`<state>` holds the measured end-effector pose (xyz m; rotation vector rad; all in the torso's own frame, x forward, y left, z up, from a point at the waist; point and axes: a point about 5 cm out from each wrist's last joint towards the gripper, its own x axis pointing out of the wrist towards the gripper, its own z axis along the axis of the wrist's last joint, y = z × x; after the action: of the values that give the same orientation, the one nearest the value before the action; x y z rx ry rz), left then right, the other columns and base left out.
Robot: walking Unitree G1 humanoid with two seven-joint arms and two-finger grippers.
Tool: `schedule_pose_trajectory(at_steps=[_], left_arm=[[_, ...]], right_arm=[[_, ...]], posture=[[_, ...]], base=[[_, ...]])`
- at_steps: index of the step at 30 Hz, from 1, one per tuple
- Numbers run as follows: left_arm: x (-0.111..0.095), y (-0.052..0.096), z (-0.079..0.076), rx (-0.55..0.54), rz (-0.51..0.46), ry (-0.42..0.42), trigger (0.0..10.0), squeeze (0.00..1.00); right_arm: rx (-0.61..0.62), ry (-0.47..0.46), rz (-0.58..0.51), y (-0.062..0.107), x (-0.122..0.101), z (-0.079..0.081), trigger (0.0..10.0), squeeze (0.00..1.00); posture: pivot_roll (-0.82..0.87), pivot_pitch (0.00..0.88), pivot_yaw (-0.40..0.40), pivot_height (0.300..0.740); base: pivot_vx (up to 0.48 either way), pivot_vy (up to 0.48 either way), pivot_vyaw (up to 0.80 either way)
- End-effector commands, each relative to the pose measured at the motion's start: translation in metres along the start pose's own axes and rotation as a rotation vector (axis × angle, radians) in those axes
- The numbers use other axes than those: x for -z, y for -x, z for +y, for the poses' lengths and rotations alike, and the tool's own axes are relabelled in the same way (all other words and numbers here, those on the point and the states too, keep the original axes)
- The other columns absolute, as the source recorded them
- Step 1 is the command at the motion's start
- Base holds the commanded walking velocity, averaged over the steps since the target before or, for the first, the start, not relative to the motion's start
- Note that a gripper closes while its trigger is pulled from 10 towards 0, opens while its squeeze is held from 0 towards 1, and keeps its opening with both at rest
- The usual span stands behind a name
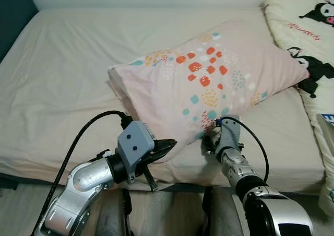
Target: Clean up the room
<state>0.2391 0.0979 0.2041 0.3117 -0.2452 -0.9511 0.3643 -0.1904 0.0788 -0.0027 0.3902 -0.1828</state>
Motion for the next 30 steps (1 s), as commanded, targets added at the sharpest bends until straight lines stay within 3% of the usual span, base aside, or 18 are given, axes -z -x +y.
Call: schedule_pose_trajectory(at_steps=[1,4,6,8,9,15,25,30], left_arm=[[0.004,0.005,-0.004,0.033,0.032,0.005,10.0,0.0],[0.004,0.005,-0.004,0.035,0.037,0.003,10.0,0.0],[0.005,0.004,-0.003,0.033,0.039,0.004,10.0,0.0],[0.005,0.004,-0.003,0.033,0.039,0.004,10.0,0.0],[0.005,0.004,-0.003,0.033,0.043,0.006,10.0,0.0],[0.007,0.002,-0.001,0.03,0.045,0.001,10.0,0.0],[0.02,-0.004,-0.002,0.02,0.044,-0.003,10.0,0.0],[0.027,-0.004,-0.001,-0.002,0.045,0.003,10.0,0.0]], right_arm=[[0.013,-0.016,0.09,0.003,0.021,-0.004,10.0,0.0],[0.014,-0.039,0.092,0.003,0.021,-0.005,10.0,0.0],[0.013,-0.056,0.083,0.002,0.02,-0.006,2.7,0.0],[0.013,-0.056,0.083,0.002,0.02,-0.006,2.7,0.0],[0.012,-0.065,0.075,0.002,0.019,-0.007,0.0,0.0],[0.006,-0.061,0.07,0.002,0.019,-0.007,0.0,0.0],[-0.001,-0.047,0.071,0.003,0.023,-0.008,0.0,0.0],[0.001,-0.083,0.067,0.004,0.026,-0.006,0.0,0.0]], posture=[[0.27,0.332,0.033,0.564],[0.27,0.327,0.036,0.564],[0.26,0.319,0.035,0.564],[0.26,0.319,0.035,0.564],[0.26,0.315,0.033,0.564],[0.25,0.299,0.022,0.564],[0.18,0.188,-0.018,0.564],[0.14,0.135,-0.039,0.564]], base=[[0.0,0.0,0.0],[0.0,0.0,0.0],[0.0,0.0,0.0],[0.0,0.0,0.0],[0.0,0.0,0.0],[0.0,0.0,0.0],[0.0,0.0,0.0],[0.0,0.0,0.0]])
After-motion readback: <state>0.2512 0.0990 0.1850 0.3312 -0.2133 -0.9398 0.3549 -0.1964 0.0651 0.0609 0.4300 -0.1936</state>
